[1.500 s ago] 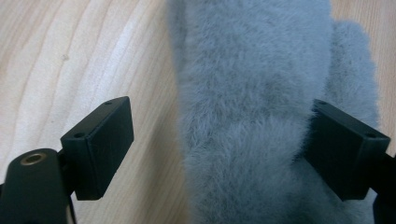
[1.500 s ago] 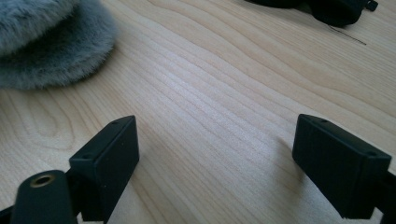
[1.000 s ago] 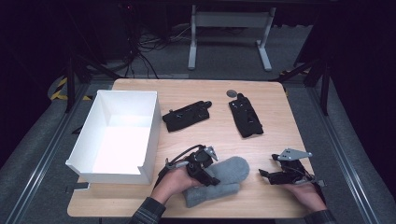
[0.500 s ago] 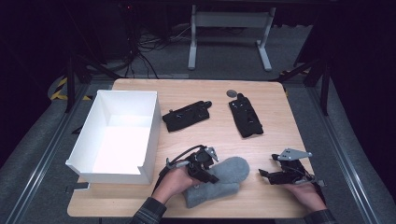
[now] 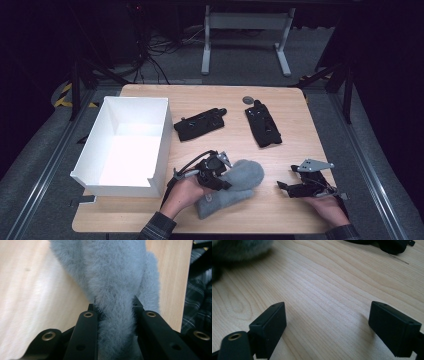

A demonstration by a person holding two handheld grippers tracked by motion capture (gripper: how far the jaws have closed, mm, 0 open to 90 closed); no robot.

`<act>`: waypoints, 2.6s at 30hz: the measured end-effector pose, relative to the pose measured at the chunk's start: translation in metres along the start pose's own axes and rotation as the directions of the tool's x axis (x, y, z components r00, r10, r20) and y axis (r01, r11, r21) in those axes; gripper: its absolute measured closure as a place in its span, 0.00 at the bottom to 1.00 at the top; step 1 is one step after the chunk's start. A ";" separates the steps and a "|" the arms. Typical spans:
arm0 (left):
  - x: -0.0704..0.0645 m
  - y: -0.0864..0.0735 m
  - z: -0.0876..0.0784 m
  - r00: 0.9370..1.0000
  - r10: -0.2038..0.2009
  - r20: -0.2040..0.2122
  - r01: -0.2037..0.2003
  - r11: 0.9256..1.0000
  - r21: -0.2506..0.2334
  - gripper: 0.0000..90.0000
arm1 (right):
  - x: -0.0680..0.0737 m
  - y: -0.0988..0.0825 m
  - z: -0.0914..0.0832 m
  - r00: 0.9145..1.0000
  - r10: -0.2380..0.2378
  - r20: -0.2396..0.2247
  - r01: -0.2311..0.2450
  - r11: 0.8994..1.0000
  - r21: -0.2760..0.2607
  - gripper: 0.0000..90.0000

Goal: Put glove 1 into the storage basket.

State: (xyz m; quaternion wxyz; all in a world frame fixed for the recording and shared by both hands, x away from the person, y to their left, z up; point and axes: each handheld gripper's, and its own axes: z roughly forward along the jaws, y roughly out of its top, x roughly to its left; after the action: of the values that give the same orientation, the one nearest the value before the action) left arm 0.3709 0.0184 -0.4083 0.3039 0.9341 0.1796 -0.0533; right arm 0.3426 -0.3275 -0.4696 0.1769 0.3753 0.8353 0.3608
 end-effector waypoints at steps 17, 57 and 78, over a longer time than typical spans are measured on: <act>-0.003 0.016 -0.057 0.992 -0.052 -0.116 0.042 0.996 -0.082 0.85 | 0.000 0.000 0.000 1.000 0.003 0.004 -0.003 1.000 0.001 0.17; 0.017 -0.010 -0.233 0.895 -0.303 -0.326 0.198 0.927 -0.319 0.85 | -0.003 0.001 0.001 1.000 -0.010 -0.008 0.010 1.000 0.002 0.17; 0.055 -0.088 -0.247 0.784 -0.519 -0.341 0.385 0.837 -0.389 0.85 | -0.003 0.001 0.001 1.000 -0.011 -0.009 0.011 1.000 0.002 0.17</act>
State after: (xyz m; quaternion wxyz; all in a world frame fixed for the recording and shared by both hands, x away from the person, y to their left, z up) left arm 0.3870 0.2464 -0.2679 0.3712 0.7934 0.4695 0.1111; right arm 0.3458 -0.3284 -0.4693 0.1747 0.3692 0.8385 0.3606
